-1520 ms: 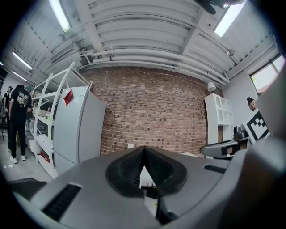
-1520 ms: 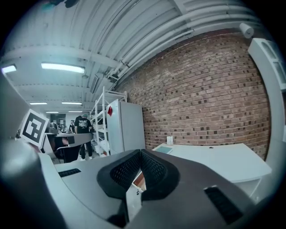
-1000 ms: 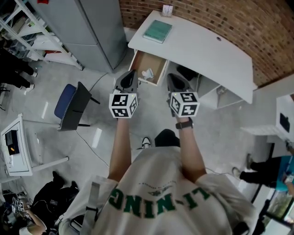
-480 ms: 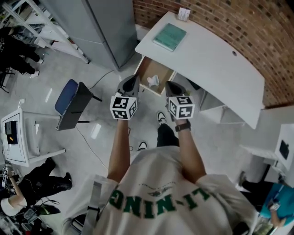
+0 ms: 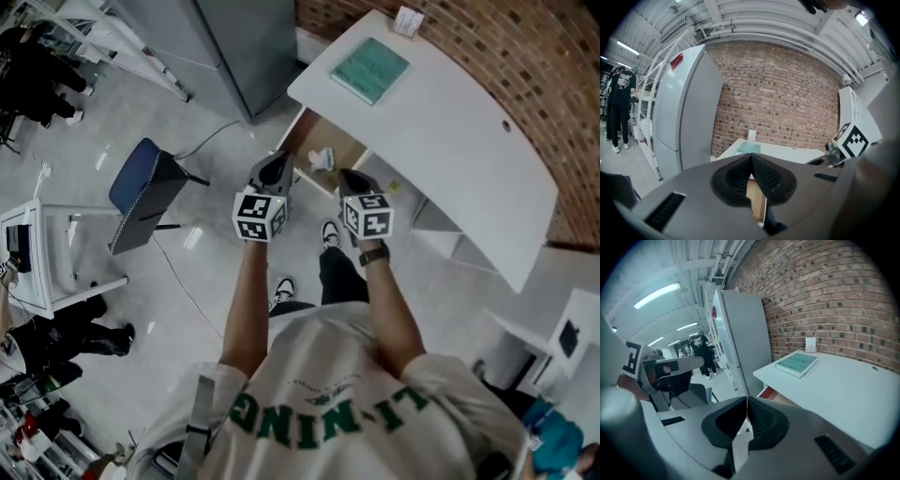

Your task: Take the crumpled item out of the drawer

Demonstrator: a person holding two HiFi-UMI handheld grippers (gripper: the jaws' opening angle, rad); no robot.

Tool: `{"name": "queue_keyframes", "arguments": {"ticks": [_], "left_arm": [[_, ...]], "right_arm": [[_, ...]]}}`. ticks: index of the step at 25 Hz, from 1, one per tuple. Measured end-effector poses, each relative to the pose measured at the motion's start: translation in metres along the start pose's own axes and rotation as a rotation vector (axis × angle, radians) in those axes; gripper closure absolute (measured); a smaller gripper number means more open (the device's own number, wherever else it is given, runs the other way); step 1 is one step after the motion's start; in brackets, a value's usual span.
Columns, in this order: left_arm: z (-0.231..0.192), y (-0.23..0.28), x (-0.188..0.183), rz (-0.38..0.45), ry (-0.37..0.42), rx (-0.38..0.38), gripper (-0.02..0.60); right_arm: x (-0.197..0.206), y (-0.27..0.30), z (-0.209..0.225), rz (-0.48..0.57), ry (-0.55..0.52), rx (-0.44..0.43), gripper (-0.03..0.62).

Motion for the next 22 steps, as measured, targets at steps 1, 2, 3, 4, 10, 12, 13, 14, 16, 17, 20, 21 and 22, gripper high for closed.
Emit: {"name": "queue_keyframes", "arguments": {"ticks": [1,2,3,4,10,12,13,14,16,17,20,21,22], "left_arm": [[-0.003,0.005,0.002,-0.005,-0.006,-0.002,0.591],[-0.006,0.011,0.005,-0.011,-0.011,-0.003,0.591],[-0.008,0.016,0.008,-0.017,-0.015,-0.005,0.591],[-0.011,0.020,0.011,-0.025,-0.018,-0.007,0.590],[-0.025,0.046,0.036,-0.071,-0.038,-0.016,0.591],[-0.029,0.056,0.047,-0.084,-0.041,-0.015,0.591],[-0.031,0.061,0.052,-0.090,-0.042,-0.015,0.591],[-0.033,0.067,0.056,-0.095,-0.042,-0.015,0.591],[-0.037,0.079,0.065,-0.109,-0.041,-0.014,0.591],[-0.038,0.084,0.070,-0.117,-0.042,-0.012,0.591],[-0.044,0.101,0.084,-0.143,-0.047,-0.007,0.591],[-0.046,0.106,0.088,-0.149,-0.049,-0.006,0.591],[-0.049,0.112,0.092,-0.154,-0.052,-0.007,0.591]], "right_arm": [[0.003,0.008,0.002,-0.017,-0.001,-0.007,0.588],[0.006,0.015,0.005,-0.033,-0.002,-0.014,0.588],[0.009,0.023,0.008,-0.047,-0.001,-0.023,0.588],[0.012,0.030,0.010,-0.060,-0.001,-0.031,0.588],[0.029,0.076,0.028,-0.133,-0.011,-0.073,0.588],[0.036,0.092,0.035,-0.156,-0.012,-0.083,0.588],[0.040,0.099,0.039,-0.169,-0.014,-0.089,0.588],[0.043,0.107,0.043,-0.182,-0.017,-0.095,0.588],[0.050,0.124,0.051,-0.205,-0.025,-0.108,0.588],[0.054,0.131,0.055,-0.221,-0.028,-0.114,0.588],[0.067,0.154,0.066,-0.272,-0.035,-0.122,0.588],[0.071,0.163,0.070,-0.290,-0.036,-0.121,0.588],[0.075,0.172,0.074,-0.307,-0.037,-0.122,0.588]]}}
Point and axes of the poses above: the fingertips, and each gripper's own axes: y forward along the fingers, z to its right, x out of its underside, the point moved 2 cm from there along -y, backward along the fingers, and after that the axes turned 9 degrees about -x, right-handed, at the moved point
